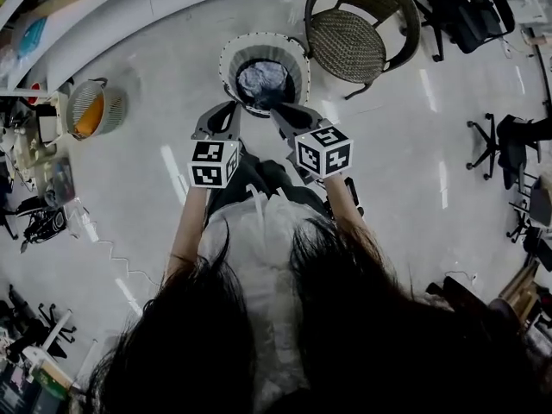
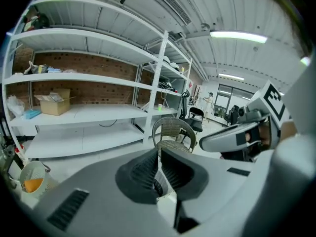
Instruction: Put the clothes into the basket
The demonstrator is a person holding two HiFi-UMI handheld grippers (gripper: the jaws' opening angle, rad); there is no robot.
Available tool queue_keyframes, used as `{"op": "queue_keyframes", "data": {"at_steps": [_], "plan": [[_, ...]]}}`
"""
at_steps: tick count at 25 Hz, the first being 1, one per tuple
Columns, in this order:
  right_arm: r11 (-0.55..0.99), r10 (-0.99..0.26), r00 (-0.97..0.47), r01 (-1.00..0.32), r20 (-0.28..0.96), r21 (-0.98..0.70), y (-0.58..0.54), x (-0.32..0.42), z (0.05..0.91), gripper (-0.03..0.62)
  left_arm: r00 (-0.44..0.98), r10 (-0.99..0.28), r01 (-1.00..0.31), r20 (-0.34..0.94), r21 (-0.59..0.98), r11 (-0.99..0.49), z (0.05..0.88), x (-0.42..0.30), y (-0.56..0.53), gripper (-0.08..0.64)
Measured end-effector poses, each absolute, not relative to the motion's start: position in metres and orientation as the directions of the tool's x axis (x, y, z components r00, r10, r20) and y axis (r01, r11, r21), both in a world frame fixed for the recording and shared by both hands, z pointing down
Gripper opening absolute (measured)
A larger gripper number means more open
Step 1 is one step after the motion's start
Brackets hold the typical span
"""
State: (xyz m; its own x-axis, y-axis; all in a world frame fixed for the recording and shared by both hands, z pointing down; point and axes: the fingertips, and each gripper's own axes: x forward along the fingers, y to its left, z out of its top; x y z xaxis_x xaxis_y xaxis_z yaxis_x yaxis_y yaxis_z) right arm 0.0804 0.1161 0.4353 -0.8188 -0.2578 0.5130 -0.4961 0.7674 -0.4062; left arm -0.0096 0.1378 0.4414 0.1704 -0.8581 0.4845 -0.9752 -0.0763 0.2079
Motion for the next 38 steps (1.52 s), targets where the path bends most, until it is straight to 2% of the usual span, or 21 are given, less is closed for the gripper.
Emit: {"op": "queue_keyframes", "data": {"at_steps": [12,38], "plan": [[0.804,-0.209,-0.857,-0.424,0.470,-0.416,0.158,0.144,0.427,0.058,0.138,-0.869,-0.981,0.476,0.185,-0.054,0.428,0.068,0.170,0.031],[0.868,-0.128,-0.848,-0.347,0.515,-0.355,0.191,0.165,0.437,0.057,0.092,-0.866,-0.986,0.491,0.166,-0.010,0.432,0.095,0.200,0.031]]}}
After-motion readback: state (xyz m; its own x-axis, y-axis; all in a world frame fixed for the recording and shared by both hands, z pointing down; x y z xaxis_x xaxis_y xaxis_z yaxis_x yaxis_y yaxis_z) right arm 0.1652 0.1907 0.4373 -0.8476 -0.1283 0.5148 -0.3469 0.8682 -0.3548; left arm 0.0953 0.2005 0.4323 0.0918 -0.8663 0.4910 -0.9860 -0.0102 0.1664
